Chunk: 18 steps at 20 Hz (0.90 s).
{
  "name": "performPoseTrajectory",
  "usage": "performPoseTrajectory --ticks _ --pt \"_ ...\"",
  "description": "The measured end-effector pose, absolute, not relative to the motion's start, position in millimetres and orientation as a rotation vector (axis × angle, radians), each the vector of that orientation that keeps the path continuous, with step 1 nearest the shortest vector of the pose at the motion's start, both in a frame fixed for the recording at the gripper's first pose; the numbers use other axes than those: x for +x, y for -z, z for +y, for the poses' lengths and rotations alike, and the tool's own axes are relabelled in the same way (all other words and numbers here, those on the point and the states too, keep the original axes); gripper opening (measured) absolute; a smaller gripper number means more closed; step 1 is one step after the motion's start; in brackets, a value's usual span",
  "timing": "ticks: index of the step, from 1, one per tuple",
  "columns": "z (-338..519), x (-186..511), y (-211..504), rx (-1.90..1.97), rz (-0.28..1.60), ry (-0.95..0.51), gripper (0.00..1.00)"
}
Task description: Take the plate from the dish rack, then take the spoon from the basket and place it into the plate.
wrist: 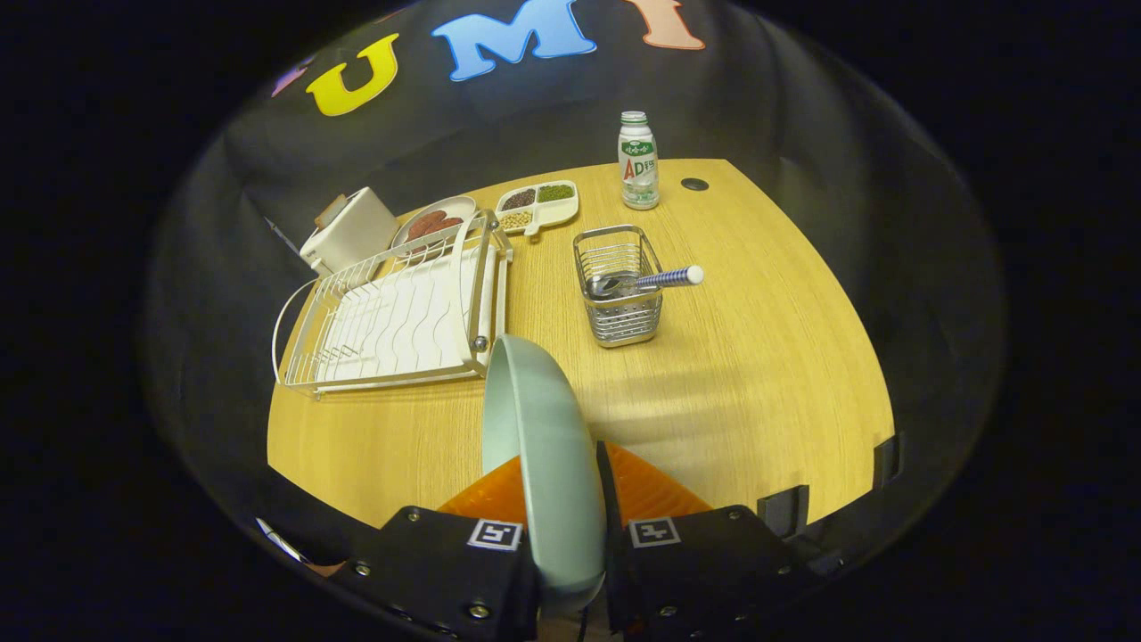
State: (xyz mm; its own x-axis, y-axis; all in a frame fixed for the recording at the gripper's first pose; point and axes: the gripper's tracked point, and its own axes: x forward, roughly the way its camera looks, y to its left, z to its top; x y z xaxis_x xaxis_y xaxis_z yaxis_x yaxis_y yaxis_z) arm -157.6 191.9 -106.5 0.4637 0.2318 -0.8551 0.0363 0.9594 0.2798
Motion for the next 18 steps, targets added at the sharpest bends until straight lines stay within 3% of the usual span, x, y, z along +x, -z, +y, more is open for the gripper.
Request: performPoseTrajectory --ticks 13,18 --pt "249 -167 190 0.658 1.096 -0.383 0.29" --pt "232 -162 206 0.653 1.094 -0.353 0.36"
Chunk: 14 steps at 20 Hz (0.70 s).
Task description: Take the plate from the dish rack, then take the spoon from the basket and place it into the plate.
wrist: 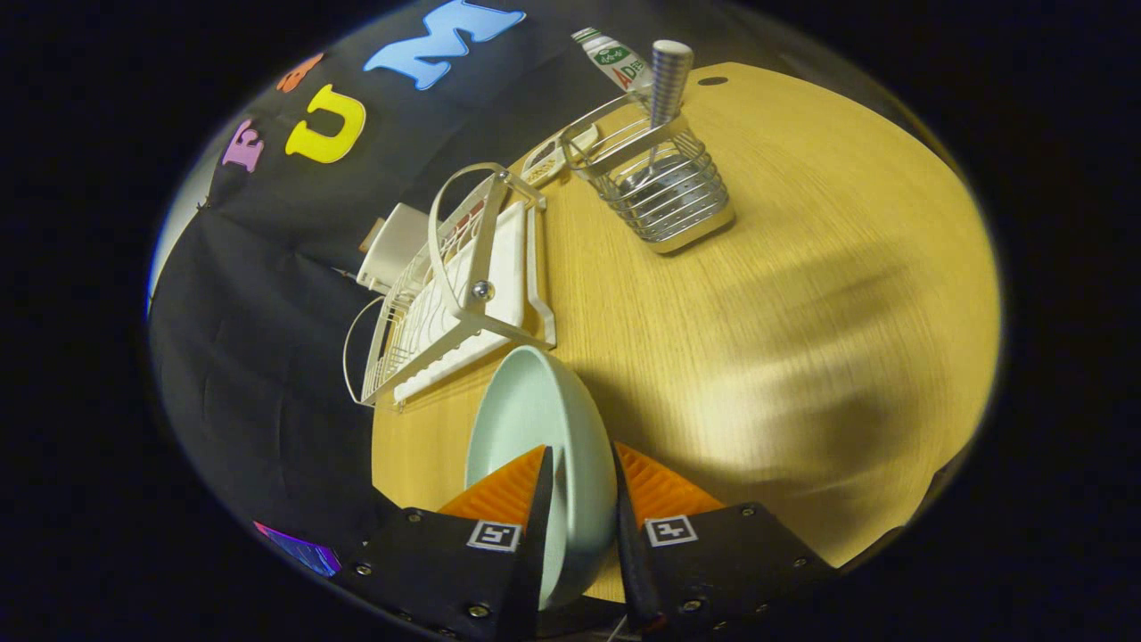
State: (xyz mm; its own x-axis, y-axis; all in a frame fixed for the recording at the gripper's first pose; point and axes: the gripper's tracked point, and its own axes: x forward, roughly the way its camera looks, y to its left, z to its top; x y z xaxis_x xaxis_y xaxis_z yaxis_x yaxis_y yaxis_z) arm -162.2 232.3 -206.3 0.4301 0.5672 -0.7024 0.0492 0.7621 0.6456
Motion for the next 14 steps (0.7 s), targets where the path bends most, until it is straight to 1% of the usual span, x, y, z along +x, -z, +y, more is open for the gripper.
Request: performPoseTrajectory --ticks 1,4,7,10,14 --pt "228 -161 209 0.635 1.09 -0.351 0.38" --pt "222 -163 207 0.643 1.087 -0.358 0.38" --pt "206 -155 192 0.605 1.019 -0.331 0.38" --pt "183 -149 164 0.485 0.879 -0.314 0.38" --pt "148 -131 109 0.288 0.618 -0.292 0.38"
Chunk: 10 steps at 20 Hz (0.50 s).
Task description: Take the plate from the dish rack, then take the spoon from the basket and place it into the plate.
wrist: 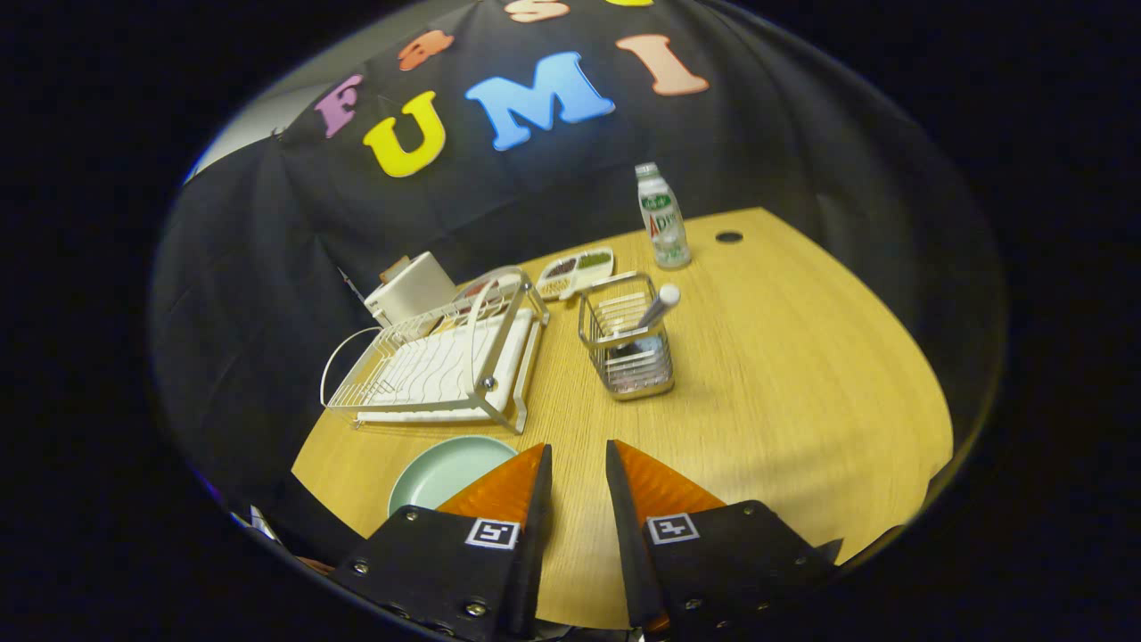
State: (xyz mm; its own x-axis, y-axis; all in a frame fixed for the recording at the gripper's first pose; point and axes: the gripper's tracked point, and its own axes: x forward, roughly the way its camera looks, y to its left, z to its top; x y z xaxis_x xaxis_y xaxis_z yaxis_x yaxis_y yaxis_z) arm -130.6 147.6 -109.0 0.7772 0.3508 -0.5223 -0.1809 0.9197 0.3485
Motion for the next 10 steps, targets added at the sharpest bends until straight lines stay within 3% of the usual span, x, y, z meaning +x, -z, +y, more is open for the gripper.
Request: performPoseTrajectory --ticks 5,6,7,8,10 --pt "117 -111 63 0.192 0.422 -0.203 0.4" --pt "111 -108 55 0.175 0.393 -0.184 0.63" --pt "105 -102 49 0.163 0.352 -0.173 0.74" --pt "102 -94 43 0.155 0.298 -0.166 0.8" --pt "92 -75 39 0.139 0.201 -0.134 0.79"
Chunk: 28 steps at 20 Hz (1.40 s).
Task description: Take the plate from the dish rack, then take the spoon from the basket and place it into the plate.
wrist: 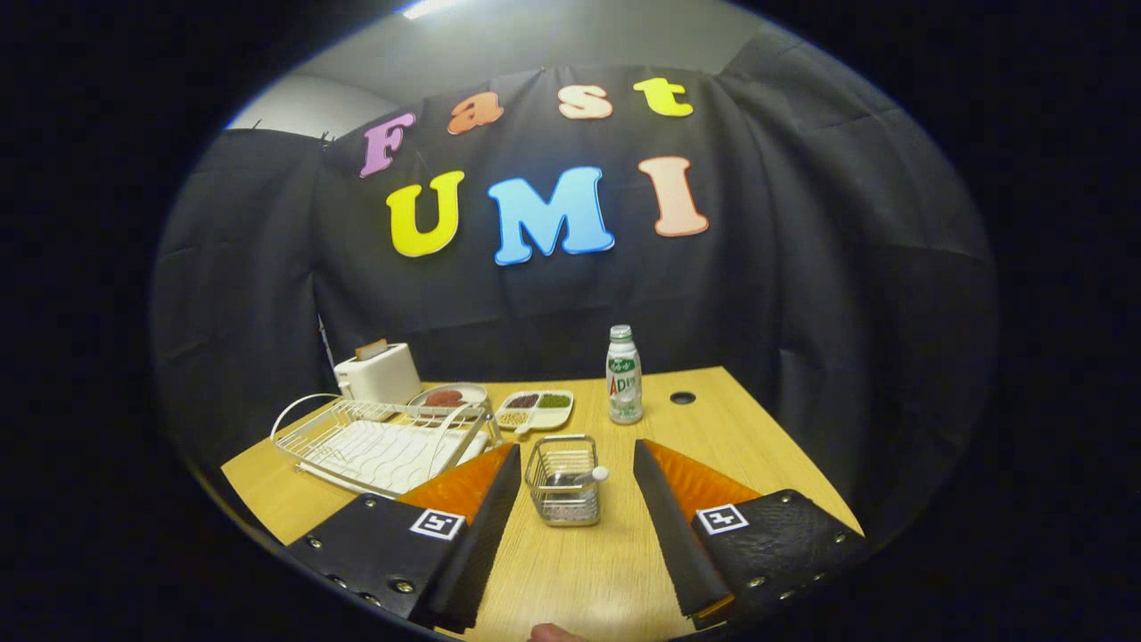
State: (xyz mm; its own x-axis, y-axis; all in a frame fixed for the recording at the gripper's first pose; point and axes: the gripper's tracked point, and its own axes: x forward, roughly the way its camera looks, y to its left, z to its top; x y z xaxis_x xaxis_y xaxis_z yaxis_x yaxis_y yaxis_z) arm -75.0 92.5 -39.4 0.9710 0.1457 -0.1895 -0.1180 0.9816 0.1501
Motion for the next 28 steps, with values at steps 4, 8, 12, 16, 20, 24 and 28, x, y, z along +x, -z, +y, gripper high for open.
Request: performPoseTrajectory --ticks 4,8,12,16,20,24,28 --pt "87 -40 60 0.113 0.152 -0.113 0.8" --pt "95 -16 88 0.117 0.147 -0.151 0.8" --pt "97 8 101 0.135 0.127 -0.152 0.77" --pt "101 17 114 0.106 0.156 -0.147 0.66" --pt "108 18 110 0.085 0.157 -0.14 0.2" --pt "115 13 102 0.107 0.196 -0.15 0.12" --pt "111 8 79 0.112 0.208 -0.129 0.06"
